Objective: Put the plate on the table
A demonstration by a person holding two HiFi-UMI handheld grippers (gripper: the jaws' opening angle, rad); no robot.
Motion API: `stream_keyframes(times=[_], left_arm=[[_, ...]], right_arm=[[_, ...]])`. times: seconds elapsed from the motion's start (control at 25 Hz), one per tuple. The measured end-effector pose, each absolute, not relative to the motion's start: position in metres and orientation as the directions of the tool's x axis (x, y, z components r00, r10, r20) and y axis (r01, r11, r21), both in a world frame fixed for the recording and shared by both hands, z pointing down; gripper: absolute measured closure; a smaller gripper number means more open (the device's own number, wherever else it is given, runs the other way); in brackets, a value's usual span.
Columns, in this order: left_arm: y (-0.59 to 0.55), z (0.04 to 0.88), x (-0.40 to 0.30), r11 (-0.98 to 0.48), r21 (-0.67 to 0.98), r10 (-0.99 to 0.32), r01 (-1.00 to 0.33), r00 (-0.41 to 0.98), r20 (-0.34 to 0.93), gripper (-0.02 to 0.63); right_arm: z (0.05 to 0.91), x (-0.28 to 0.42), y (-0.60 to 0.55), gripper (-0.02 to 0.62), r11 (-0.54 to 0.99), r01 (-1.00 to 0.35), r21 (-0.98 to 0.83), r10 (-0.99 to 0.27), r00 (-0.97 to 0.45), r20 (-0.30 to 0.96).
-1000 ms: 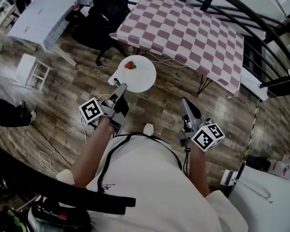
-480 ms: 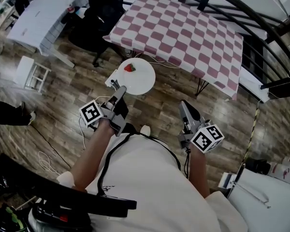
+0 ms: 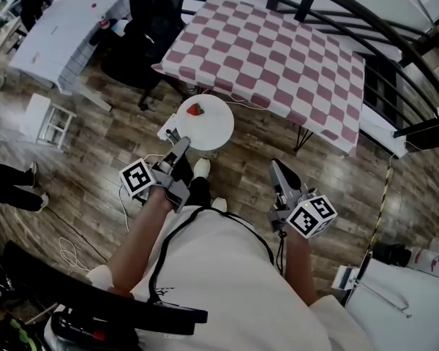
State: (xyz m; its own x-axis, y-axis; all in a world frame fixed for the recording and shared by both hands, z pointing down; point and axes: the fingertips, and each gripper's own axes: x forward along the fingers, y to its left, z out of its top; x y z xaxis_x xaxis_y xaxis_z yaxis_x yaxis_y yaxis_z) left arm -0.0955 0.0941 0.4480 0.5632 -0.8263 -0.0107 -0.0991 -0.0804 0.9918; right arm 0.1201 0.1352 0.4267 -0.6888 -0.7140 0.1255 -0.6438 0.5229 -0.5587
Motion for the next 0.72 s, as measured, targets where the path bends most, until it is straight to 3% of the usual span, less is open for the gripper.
stream_keyframes(times=[0.72], left_arm=[[0.028, 0.453, -0.084, -0.072, 0.992, -0.79, -0.107, 0.613, 0.009, 0.584]], right_arm=[[0.43, 0.13, 0.089, 0.586, 0.468, -0.676, -0.57, -0.759, -0.637, 0.132]])
